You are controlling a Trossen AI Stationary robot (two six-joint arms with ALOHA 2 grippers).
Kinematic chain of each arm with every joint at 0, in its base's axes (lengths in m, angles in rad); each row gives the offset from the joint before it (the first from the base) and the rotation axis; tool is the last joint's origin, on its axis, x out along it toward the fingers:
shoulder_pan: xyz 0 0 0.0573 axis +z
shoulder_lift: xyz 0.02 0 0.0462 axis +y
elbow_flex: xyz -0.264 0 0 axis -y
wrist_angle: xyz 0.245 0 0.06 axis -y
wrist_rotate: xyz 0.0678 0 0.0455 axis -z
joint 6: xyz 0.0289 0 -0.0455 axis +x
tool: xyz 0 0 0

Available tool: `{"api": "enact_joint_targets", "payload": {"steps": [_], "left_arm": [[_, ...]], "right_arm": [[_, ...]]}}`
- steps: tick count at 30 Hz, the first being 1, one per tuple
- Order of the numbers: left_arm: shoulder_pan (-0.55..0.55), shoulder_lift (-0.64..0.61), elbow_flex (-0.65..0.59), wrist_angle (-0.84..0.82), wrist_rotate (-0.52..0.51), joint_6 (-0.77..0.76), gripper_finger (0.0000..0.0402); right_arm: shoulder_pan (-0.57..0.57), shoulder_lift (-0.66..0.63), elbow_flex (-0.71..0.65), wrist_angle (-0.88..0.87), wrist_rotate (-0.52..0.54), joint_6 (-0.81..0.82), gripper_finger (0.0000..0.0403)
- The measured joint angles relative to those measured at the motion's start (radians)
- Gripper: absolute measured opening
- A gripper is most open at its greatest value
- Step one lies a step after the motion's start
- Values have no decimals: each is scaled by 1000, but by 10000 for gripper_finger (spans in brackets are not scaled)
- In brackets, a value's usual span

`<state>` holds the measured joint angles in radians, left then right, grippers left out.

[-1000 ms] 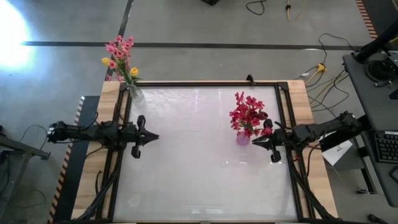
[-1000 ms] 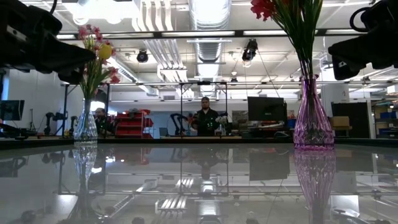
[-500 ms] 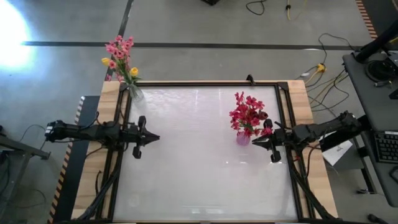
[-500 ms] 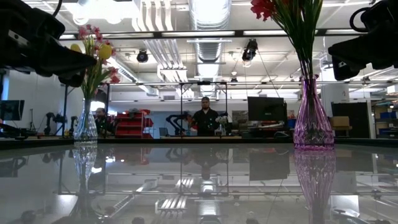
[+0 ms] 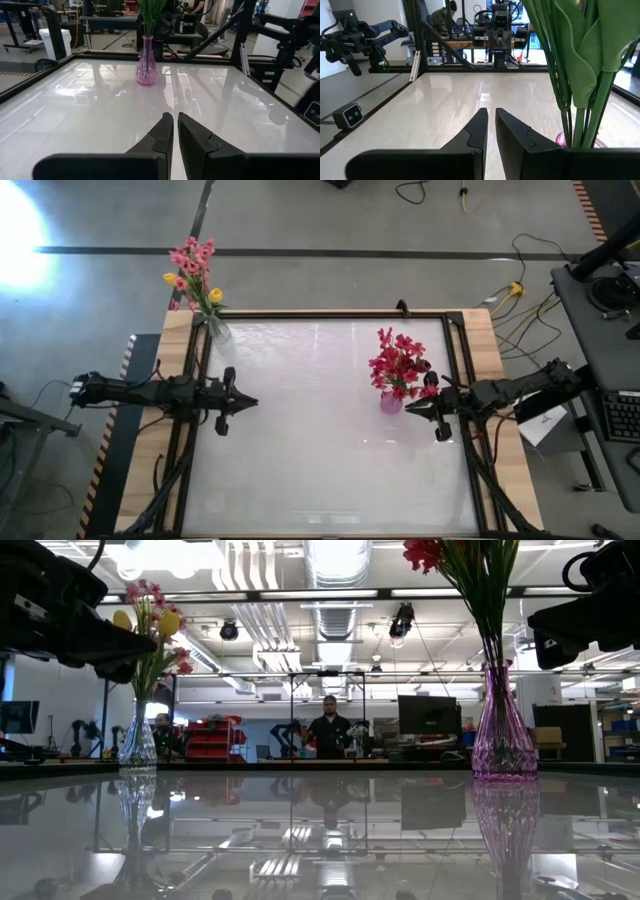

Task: Sort flowers into vase by color
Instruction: Return to Home Position

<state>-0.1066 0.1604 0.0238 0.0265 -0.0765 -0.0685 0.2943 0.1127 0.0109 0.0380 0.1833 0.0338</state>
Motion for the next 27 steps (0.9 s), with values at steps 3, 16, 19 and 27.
{"api": "enact_joint_targets", "payload": {"steps": [3, 16, 19, 27], "left_arm": [[0, 8, 0, 0, 0, 0, 13], [0, 30, 2, 3, 0, 0, 13], [0, 30, 2, 3, 0, 0, 13], [0, 30, 2, 3, 0, 0, 13]], "right_arm": [[0, 0, 0, 0, 0, 0, 29], [0, 0, 0, 0, 0, 0, 29], [0, 0, 0, 0, 0, 0, 29], [0, 0, 0, 0, 0, 0, 29]]}}
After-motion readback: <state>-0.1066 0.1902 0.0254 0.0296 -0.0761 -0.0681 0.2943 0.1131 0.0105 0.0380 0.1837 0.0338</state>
